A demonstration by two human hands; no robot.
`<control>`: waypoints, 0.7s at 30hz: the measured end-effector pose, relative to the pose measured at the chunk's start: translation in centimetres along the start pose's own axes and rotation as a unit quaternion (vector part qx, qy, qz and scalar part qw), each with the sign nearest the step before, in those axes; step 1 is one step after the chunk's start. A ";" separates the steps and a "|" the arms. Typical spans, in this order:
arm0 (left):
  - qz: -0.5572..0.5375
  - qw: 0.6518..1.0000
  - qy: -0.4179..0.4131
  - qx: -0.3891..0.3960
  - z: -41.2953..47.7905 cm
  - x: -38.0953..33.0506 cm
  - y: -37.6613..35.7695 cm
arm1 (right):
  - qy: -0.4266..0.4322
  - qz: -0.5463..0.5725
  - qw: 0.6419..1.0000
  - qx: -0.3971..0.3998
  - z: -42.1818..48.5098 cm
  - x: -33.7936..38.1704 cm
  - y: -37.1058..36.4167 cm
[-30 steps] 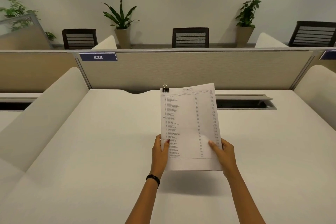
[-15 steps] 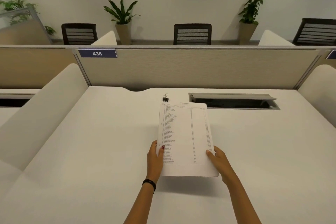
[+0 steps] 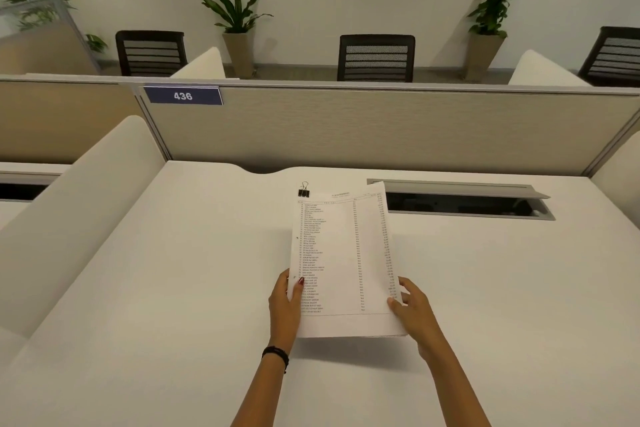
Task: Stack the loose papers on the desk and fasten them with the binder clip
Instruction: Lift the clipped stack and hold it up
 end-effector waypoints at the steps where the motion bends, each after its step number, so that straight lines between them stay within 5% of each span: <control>1: -0.003 1.000 0.003 0.000 0.5 0.1 0.0 | -0.001 0.002 1.000 -0.006 0.6 0.0 -0.2; 21: 0.030 0.997 0.065 -0.019 10.7 3.2 -0.8 | -0.048 0.086 0.991 -0.086 14.6 0.3 -5.7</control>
Point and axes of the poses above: each hand's wrist, its own z-axis towards the middle knuckle, its own y-axis out of the back of the hand, x = y × z, the point moved 6 cm from there along z, towards the middle knuckle, and after that the axes turned 14 degrees about z, right-handed, at the moved point
